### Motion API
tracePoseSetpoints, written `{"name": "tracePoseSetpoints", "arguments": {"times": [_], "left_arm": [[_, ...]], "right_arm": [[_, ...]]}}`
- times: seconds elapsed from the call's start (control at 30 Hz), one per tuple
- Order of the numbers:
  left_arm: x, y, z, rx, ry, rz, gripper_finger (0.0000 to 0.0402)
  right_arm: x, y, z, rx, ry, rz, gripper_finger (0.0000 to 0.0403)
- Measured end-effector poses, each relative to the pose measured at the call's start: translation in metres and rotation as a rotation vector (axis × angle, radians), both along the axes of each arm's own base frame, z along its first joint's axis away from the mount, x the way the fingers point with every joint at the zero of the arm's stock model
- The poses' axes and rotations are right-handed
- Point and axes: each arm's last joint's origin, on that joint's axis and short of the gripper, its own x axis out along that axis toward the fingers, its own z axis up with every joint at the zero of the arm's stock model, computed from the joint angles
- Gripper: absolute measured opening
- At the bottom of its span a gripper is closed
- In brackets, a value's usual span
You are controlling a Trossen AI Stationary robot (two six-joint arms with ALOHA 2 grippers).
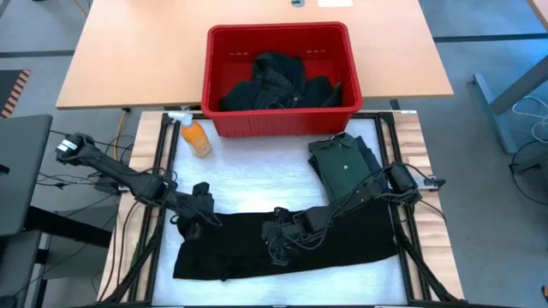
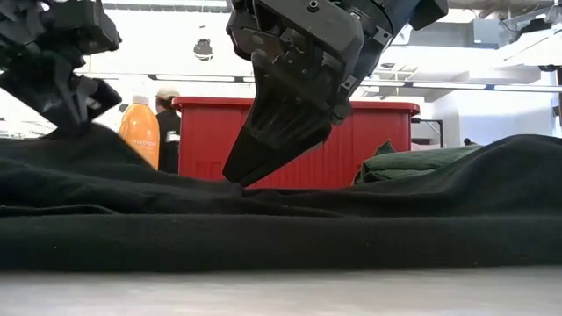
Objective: Fold laundry
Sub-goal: Fold the black shirt
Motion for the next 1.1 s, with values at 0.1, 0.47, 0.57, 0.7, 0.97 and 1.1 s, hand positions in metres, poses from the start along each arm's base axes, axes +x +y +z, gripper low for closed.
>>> {"name": "tracePoseSetpoints", "arguments": {"times": [0.1,0.47,0.57,0.7,0.97,1.1], "left_arm": [[0.000,0.001,0.009,0.069,0.009,0.000,0.0002],[-0.013,0.008,0.002,0.096,0.180,0.090,0.0079],[-0.011,0.008,0.007,0.100,0.153,0.158,0.0096],[-0.008,0.004,0.019,0.066,0.113,0.179,0.0102],[-0.001,-0.033,0.005,-0.030,-0.136,0.099,0.0079],[-0.002,-0.044,-0.027,-0.086,-0.079,0.130,0.0059]], "right_arm": [[0.001,-0.002,0.000,0.000,0.000,-0.004,0.0200],[-0.001,-0.014,0.004,-0.014,0.037,-0.028,0.0200],[0.001,-0.020,0.012,-0.015,0.012,-0.032,0.0200],[0.001,-0.022,0.025,-0.029,-0.043,-0.031,0.0200],[0.010,-0.013,0.012,-0.024,-0.265,0.032,0.0169],[0.011,-0.020,-0.001,-0.008,-0.299,0.010,0.0115]]}}
